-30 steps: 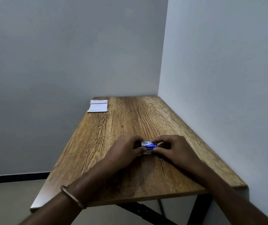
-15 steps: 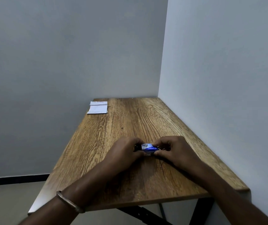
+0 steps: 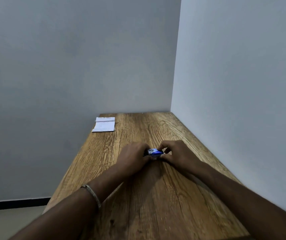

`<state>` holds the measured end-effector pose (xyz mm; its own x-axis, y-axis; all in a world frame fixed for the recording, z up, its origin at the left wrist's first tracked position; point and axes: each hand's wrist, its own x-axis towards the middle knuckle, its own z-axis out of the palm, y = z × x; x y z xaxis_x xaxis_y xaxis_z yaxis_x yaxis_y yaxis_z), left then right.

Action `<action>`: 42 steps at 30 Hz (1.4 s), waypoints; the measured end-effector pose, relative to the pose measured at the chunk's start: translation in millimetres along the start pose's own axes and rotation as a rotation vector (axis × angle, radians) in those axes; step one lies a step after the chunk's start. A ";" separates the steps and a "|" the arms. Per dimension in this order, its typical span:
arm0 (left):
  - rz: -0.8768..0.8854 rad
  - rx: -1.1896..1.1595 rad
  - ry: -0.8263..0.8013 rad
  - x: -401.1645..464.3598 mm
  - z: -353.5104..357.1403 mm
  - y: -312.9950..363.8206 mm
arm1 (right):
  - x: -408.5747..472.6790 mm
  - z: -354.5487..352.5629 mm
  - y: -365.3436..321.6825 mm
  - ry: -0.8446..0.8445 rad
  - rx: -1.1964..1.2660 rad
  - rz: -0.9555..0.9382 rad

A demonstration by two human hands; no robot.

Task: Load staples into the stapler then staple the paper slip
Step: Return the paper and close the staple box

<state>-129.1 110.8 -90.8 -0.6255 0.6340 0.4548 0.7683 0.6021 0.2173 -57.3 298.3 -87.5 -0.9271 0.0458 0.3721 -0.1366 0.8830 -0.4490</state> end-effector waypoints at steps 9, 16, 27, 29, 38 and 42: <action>-0.007 0.006 -0.014 74.7 37.4 -32.6 | 64.6 13.5 47.6 0.069 0.050 0.013; -0.050 0.033 0.033 130.6 69.1 -56.5 | 122.2 28.1 80.7 0.143 0.098 0.047; -0.101 0.008 0.082 210.8 107.4 -91.0 | 205.8 41.5 128.7 0.177 0.041 0.099; -0.105 0.010 0.081 224.1 112.6 -94.6 | 217.7 44.1 136.9 0.190 0.033 0.108; -0.104 0.024 0.062 282.8 139.5 -108.1 | 264.5 48.8 175.9 0.243 0.034 0.147; -0.121 0.009 0.077 295.0 147.8 -113.7 | 277.5 52.1 184.9 0.266 0.042 0.137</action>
<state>-421.1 301.1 -109.0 -0.7009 0.5178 0.4905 0.6866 0.6761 0.2673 -358.1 449.9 -109.7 -0.8146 0.2888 0.5030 -0.0362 0.8403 -0.5410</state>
